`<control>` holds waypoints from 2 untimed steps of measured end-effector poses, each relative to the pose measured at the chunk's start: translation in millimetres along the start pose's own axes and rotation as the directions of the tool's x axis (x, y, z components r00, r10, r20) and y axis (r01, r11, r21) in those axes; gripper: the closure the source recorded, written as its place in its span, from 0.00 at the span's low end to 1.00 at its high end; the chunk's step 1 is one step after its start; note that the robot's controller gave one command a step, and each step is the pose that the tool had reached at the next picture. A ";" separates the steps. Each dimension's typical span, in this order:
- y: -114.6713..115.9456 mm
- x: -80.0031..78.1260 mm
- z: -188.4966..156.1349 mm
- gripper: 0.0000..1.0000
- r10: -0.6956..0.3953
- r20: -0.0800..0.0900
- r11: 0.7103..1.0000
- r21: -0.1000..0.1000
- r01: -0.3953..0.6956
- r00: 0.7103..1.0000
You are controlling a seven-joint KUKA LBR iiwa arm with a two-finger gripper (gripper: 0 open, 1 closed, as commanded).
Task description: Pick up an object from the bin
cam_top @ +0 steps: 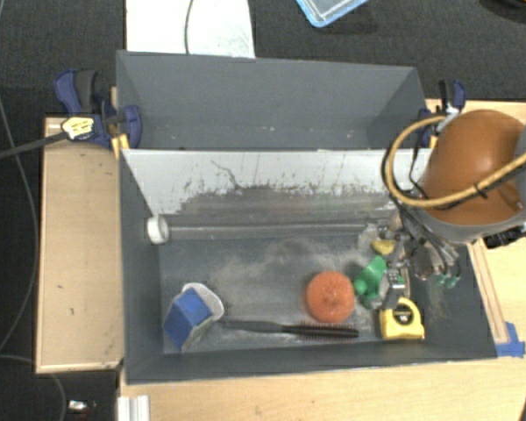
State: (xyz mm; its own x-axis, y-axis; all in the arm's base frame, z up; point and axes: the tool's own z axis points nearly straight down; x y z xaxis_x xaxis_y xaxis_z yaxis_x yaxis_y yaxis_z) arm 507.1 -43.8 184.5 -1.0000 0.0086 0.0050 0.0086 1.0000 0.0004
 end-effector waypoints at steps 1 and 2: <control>0.1 -1.7 -3.5 0.00 -0.002 0.008 1.000 0.001 0.002 1.000; 2.4 1.3 39.5 0.00 -0.318 0.011 0.948 0.004 0.318 0.948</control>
Offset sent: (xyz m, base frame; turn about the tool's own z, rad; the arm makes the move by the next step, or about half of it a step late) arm -0.0047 0.0029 -0.0562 -0.4263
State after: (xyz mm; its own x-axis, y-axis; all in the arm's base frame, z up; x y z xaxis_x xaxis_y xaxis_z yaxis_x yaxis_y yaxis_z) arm 505.6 -41.4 145.1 -0.9507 -0.3102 -0.0068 -0.3102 0.9507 -0.0024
